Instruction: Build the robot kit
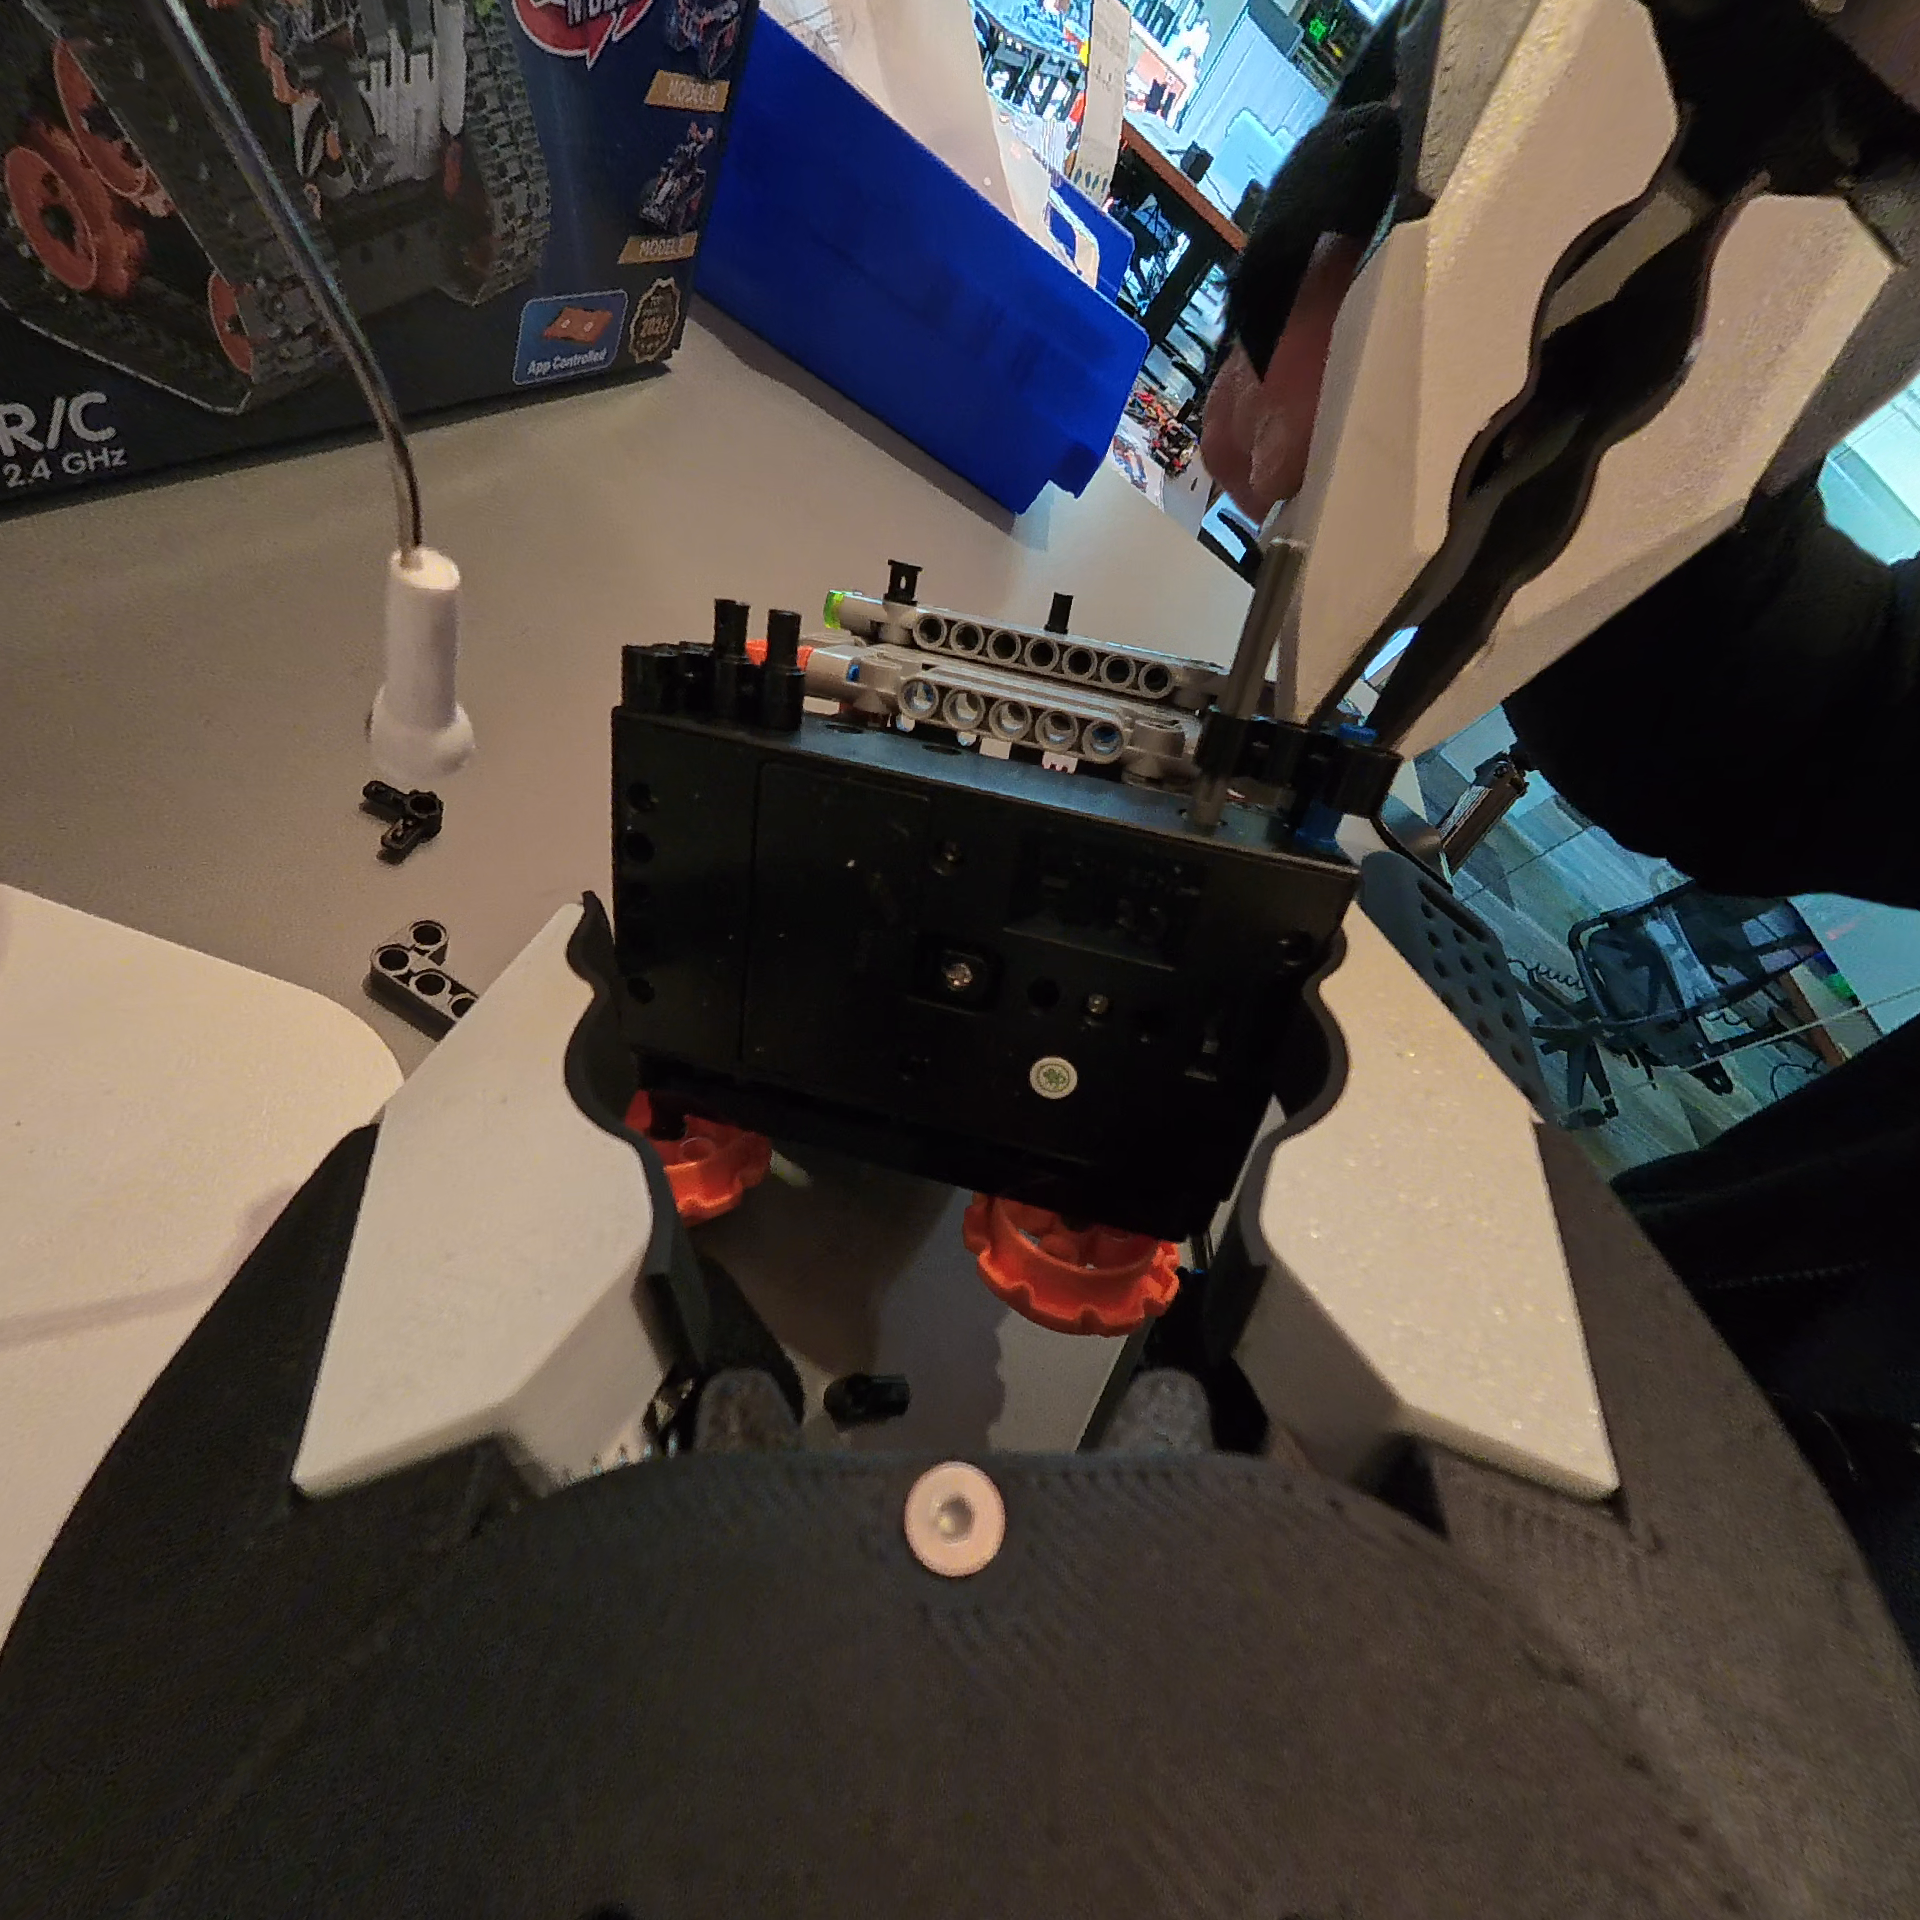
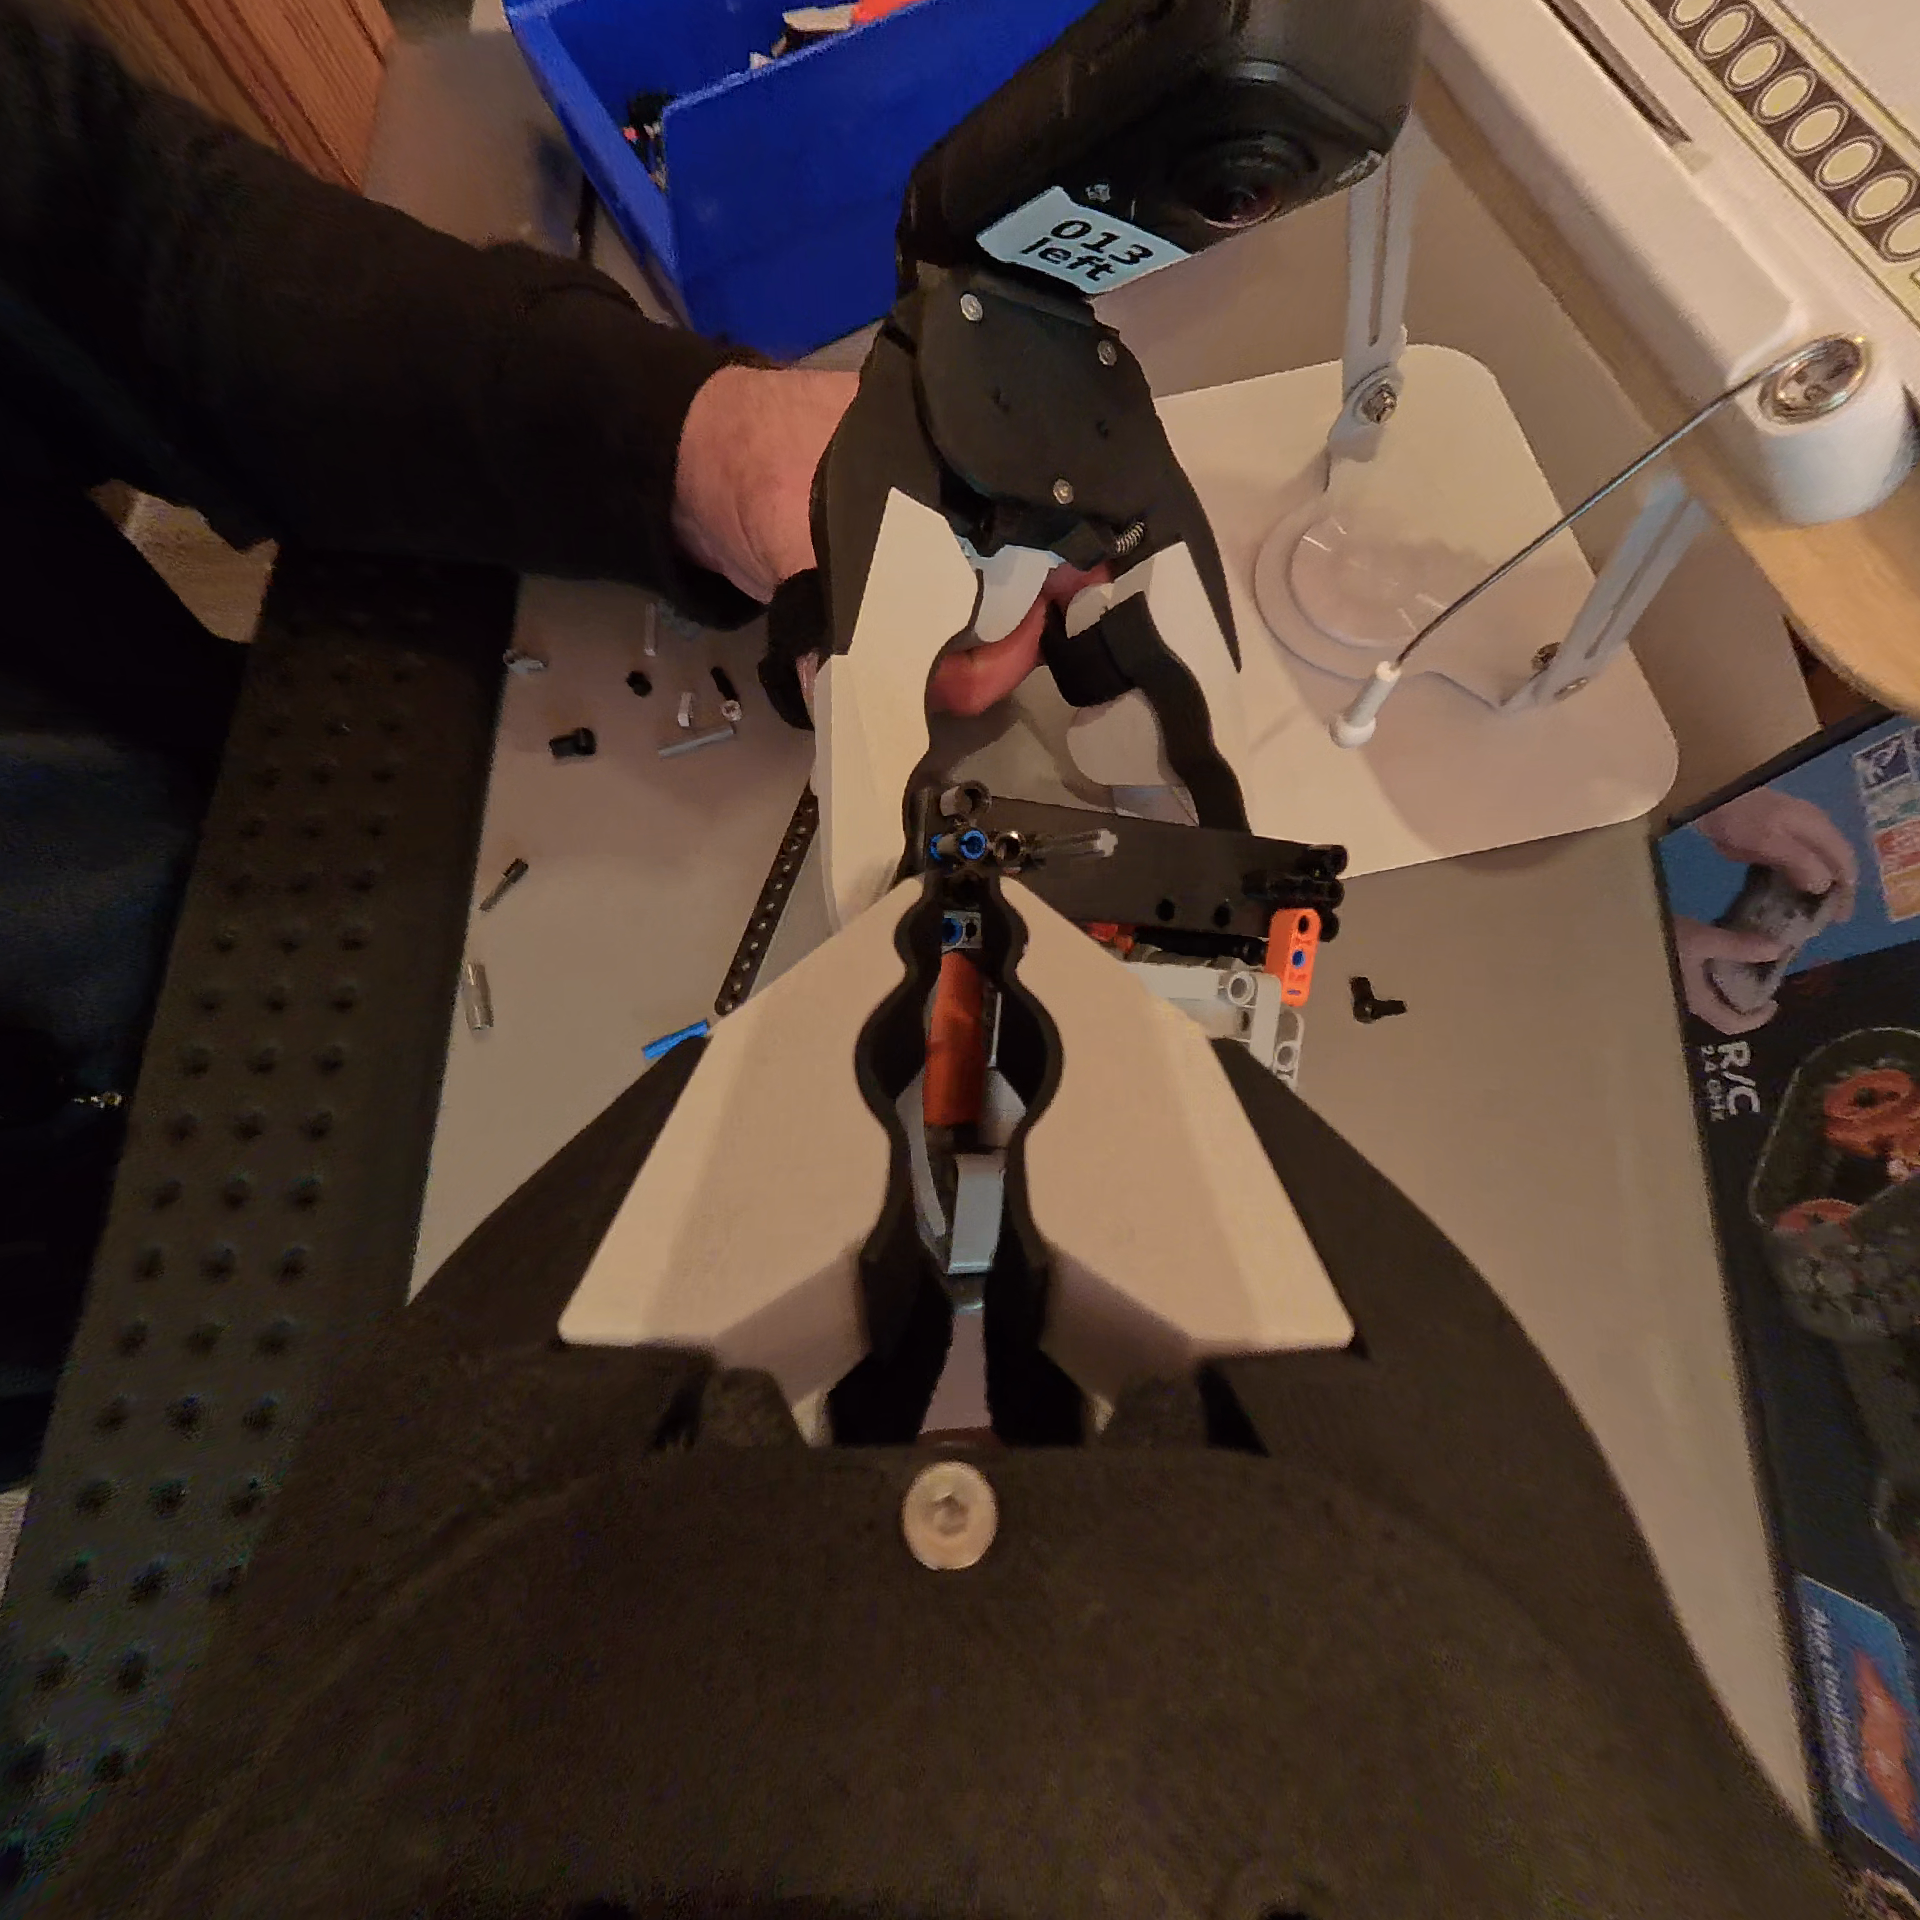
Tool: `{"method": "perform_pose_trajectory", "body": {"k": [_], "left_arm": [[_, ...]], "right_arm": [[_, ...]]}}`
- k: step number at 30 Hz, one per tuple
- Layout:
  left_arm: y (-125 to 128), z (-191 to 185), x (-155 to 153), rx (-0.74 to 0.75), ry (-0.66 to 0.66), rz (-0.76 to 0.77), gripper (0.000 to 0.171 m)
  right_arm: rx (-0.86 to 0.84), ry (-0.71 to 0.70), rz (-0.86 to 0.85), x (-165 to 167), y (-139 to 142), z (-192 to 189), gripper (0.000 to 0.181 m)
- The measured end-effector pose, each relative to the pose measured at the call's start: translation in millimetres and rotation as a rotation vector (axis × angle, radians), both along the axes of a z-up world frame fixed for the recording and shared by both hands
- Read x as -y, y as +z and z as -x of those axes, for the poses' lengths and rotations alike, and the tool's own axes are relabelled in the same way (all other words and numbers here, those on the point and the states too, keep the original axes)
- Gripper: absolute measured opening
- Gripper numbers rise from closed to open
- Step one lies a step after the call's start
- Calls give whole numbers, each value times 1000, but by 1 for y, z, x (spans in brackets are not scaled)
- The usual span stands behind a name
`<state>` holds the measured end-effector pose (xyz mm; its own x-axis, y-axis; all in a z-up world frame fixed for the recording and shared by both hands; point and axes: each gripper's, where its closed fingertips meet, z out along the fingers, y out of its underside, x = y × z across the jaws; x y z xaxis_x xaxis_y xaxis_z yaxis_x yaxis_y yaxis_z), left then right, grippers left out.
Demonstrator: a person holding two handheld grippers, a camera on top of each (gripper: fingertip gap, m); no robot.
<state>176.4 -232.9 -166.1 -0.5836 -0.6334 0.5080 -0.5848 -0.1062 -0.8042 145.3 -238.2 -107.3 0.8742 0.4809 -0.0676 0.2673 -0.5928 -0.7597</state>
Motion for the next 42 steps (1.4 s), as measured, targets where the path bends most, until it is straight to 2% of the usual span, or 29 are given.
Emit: {"method": "perform_pose_trajectory", "body": {"k": [8, 22, 29, 42], "left_arm": [[-2, 0, 2, 20, 5, -37, 126], [-7, -1, -3, 90, 13, -111, 129], [-24, 15, -9, 123, -23, -329, 133], [-24, 15, -9, 150, -8, -312, 131]], "right_arm": [[130, 46, 20, 4, -5, 3, 4], [238, 69, 66, 2, -17, 11, 4], [311, 130, 122, 3, -36, 30, 4], [429, 155, 137, 4, -40, 32, 3]]}}
